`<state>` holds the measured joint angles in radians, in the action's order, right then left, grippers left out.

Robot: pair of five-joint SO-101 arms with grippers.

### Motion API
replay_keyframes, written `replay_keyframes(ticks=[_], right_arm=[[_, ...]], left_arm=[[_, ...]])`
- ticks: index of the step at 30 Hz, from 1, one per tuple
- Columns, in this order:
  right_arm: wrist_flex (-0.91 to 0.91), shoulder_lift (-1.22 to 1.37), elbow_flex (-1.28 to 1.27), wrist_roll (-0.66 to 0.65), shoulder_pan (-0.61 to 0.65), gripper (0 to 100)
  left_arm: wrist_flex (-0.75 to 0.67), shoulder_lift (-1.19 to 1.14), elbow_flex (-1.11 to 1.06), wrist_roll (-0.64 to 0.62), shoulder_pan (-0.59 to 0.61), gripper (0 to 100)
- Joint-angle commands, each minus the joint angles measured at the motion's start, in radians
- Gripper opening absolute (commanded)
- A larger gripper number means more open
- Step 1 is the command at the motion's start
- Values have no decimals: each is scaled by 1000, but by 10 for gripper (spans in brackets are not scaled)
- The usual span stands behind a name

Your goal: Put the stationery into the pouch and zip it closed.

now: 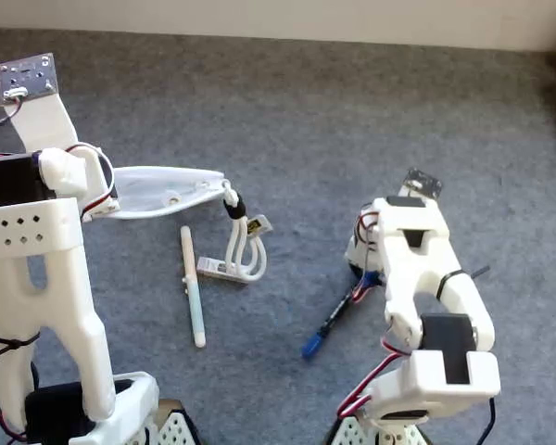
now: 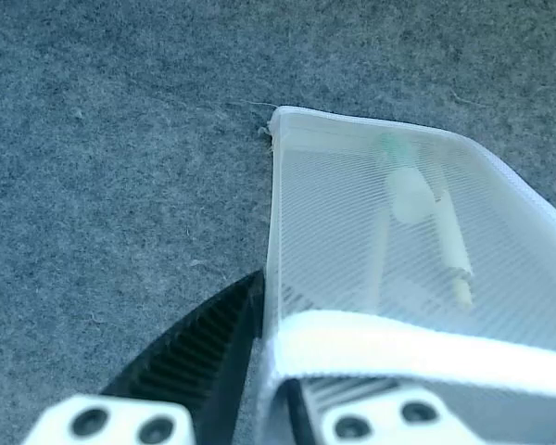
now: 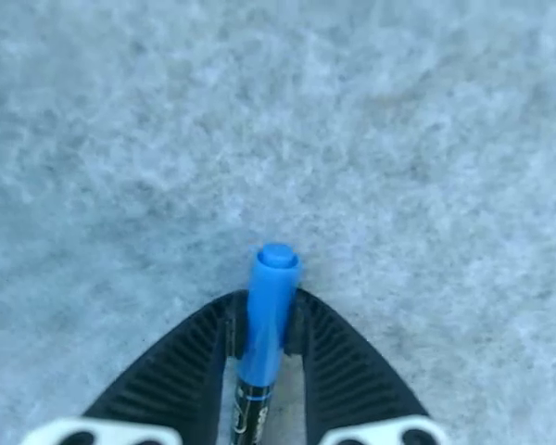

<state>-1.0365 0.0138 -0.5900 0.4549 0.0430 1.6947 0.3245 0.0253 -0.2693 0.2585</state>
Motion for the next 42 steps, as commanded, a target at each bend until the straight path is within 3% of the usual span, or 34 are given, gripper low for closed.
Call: replay_keyframes(ticks=[1,42], right_arm=[[-7,-154,25,3,1,8],[-1,-881,-255,3,99,8]], left_arm=[[-21,-10,-12,-8,-13,7],[-26,-10,-28,-8,-15,7]])
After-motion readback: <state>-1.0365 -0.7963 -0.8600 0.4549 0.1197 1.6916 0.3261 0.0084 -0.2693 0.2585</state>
